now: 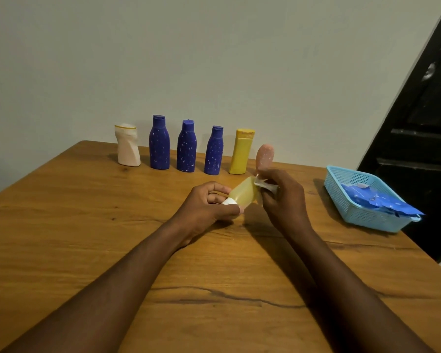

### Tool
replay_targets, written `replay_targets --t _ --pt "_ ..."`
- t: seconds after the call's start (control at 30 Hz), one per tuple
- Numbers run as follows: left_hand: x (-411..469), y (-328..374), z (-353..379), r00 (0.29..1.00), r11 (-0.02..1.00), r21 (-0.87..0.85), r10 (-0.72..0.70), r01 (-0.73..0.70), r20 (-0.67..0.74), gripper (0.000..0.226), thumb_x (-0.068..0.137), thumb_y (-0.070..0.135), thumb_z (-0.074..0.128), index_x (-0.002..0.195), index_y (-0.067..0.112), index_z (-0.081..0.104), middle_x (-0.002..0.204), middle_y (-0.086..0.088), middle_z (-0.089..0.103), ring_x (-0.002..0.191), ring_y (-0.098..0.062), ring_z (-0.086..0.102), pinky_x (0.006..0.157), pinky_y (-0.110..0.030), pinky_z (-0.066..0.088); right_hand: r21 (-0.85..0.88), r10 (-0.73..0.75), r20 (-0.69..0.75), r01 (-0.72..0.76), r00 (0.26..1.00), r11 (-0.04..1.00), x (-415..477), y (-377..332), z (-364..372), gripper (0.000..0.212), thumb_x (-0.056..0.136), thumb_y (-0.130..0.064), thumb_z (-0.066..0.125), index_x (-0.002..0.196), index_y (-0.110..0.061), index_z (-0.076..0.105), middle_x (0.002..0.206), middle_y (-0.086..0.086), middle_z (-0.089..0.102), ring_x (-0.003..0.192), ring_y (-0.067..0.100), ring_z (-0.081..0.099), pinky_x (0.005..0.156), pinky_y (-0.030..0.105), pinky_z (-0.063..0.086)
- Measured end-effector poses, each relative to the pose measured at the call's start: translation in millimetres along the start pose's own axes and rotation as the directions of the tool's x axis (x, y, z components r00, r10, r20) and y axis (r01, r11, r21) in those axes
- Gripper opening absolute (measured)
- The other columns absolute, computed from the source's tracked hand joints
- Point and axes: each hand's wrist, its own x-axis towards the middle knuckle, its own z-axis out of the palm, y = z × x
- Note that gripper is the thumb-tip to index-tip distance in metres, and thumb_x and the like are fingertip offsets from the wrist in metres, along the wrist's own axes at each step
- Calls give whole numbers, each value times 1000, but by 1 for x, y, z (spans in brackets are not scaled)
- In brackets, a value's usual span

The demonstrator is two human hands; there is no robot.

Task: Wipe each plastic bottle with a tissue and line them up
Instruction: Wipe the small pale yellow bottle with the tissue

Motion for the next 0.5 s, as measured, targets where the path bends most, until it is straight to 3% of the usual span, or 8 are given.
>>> replay_targets --t 0.07,0.27,0.5 --pt "-2 1 2 1000 1000 3 9 -9 8 57 72 16 92 122 22 65 110 -6 74 98 -20 74 74 -31 63 12 -1 -34 1 999 1000 0 -3 1 46 85 3 70 128 -13 64 124 4 66 110 11 60 90 15 47" --pt "-2 1 2 997 992 -124 -22 13 -69 50 76 12 88 120 17 66 107 -13 76 96 -25 76 76 -36 64 68 -135 155 126 979 990 -8 -19 11 35 84 -1 69 116 -16 71 114 -1 70 107 10 62 91 26 54" --pt "-2 5 -1 993 928 -363 -103 76 -54 49 81 5 83 126 11 63 114 -14 76 102 -22 76 84 -33 63 151 -122 175 95 977 984 -10 -21 12 33 84 3 70 108 -20 71 105 -7 71 100 5 64 87 19 54"
